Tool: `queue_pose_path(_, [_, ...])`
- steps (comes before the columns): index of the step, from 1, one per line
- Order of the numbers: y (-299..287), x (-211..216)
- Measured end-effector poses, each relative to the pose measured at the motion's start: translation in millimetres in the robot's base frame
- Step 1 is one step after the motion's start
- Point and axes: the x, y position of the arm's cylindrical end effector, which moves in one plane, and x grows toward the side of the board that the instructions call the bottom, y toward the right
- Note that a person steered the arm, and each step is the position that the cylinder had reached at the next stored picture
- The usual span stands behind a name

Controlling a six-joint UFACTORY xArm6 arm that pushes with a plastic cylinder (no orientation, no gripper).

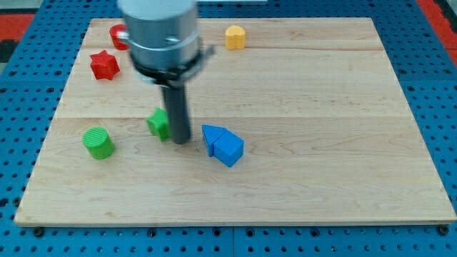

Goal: Move the green star below the red star

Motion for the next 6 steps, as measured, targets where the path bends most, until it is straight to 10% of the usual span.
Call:
queue_pose_path(3, [17,-41])
queue_pose_path(6, [-89,-74])
